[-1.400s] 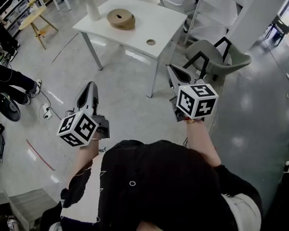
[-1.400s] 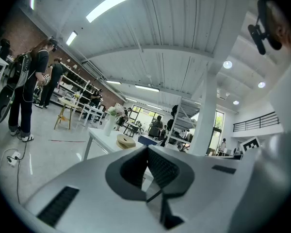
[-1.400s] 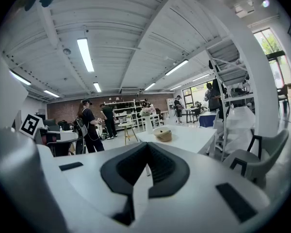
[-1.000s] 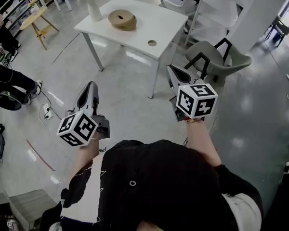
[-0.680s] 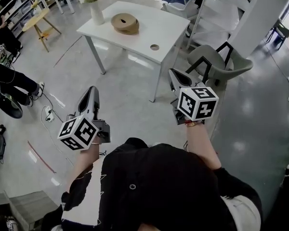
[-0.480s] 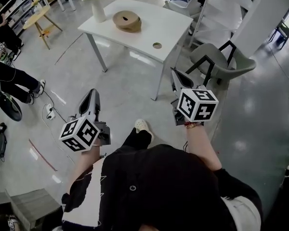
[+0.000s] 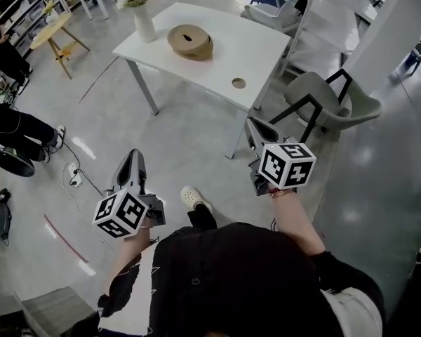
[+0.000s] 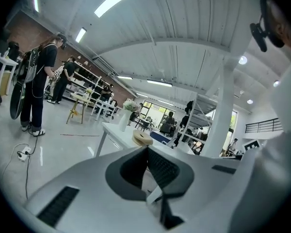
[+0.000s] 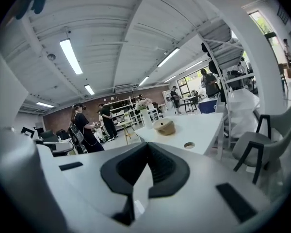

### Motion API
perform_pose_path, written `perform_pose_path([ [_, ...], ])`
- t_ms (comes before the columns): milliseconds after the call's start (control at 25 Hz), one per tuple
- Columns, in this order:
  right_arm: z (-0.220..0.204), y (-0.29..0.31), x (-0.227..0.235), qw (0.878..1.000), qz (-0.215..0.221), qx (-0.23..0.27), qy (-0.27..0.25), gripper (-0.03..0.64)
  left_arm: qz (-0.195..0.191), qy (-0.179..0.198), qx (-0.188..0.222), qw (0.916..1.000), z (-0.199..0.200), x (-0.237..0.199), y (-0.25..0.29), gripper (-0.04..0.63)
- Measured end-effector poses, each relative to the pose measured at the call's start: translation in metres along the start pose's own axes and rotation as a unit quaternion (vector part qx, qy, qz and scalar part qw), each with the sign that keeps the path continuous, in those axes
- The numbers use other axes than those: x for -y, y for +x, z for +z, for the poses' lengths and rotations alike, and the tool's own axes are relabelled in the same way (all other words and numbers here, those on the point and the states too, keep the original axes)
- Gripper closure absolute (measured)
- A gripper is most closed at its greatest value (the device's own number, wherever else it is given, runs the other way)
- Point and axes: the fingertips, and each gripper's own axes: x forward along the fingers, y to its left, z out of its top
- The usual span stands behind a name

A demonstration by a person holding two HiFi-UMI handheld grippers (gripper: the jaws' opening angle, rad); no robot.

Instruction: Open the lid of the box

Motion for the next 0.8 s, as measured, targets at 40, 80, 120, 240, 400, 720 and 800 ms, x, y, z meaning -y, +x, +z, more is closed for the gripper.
perform_pose_path([
  [40,0.001,0.013,-0.002,1.000,0.005,-0.004,-0.004,0.612,-0.001,-0.006,0.001,1.0000,0.003,-0.006,0.009,0.586],
  [80,0.003,0.026,-0.004,1.000,0.010,-0.007,-0.010,0.612,-0.003,-0.012,0.001,0.9999,0.006,-0.011,0.020,0.586],
  [120,0.005,0.038,-0.005,1.000,0.014,-0.011,-0.016,0.612,-0.003,-0.019,0.000,0.9998,0.009,-0.016,0.031,0.586],
  [240,0.019,0.073,-0.007,0.999,0.024,-0.017,-0.037,0.612,-0.004,-0.031,0.000,0.9995,0.022,-0.025,0.065,0.586],
  [400,0.047,0.112,-0.004,0.999,0.014,-0.003,-0.046,0.612,-0.026,-0.025,0.000,0.9993,0.048,-0.029,0.109,0.586],
  [720,0.081,0.185,0.016,1.000,0.003,0.015,0.013,0.611,-0.064,0.005,0.009,0.9979,0.092,-0.043,0.178,0.586],
  [800,0.088,0.201,0.015,1.000,0.004,0.017,0.013,0.612,-0.064,0.002,0.010,0.9979,0.100,-0.053,0.190,0.586],
])
